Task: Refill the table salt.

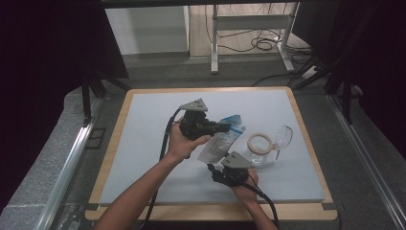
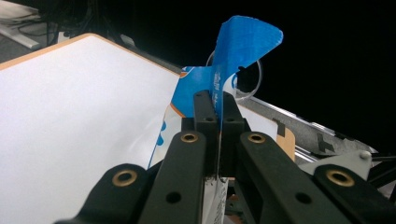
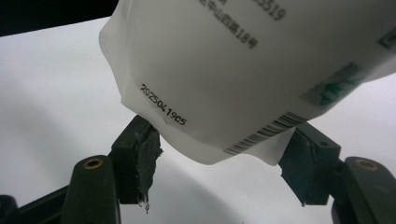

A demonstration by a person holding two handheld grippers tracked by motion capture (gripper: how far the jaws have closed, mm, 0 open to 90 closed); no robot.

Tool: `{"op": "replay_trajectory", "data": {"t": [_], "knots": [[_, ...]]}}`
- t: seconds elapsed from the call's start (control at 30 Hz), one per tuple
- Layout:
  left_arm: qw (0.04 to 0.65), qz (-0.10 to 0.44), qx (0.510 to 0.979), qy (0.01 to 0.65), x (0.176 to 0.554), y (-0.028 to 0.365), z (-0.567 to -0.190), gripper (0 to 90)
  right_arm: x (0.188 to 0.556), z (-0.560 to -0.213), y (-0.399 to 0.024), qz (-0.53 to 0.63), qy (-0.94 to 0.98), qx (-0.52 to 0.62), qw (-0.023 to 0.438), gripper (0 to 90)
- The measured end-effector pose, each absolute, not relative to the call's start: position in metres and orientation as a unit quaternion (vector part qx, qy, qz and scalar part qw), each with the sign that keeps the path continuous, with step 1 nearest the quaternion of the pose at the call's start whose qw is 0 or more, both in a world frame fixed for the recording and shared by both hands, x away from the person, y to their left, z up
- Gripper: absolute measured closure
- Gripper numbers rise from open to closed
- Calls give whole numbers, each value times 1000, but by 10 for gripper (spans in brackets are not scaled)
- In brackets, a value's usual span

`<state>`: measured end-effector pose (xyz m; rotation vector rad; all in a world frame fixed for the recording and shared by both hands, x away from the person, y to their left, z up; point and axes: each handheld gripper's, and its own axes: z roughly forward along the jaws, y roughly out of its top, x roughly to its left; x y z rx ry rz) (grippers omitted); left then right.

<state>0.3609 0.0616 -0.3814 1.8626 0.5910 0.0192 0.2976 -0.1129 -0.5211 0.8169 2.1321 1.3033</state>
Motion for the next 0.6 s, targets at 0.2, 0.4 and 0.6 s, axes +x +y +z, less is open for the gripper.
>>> {"op": "replay_trajectory", "data": {"t": [0.2,0.4,0.6], "knots": [[547,4,797,255,365,53,-384,900,295,-521,-111,479,787,296,252,352],[537,1,804,257,369,47,-385,900,293,-522,-111,476,788,299,250,357],[525,-3,812,255,377,40,-385,900,294,-522,-113,482,784,305,245,363]]}}
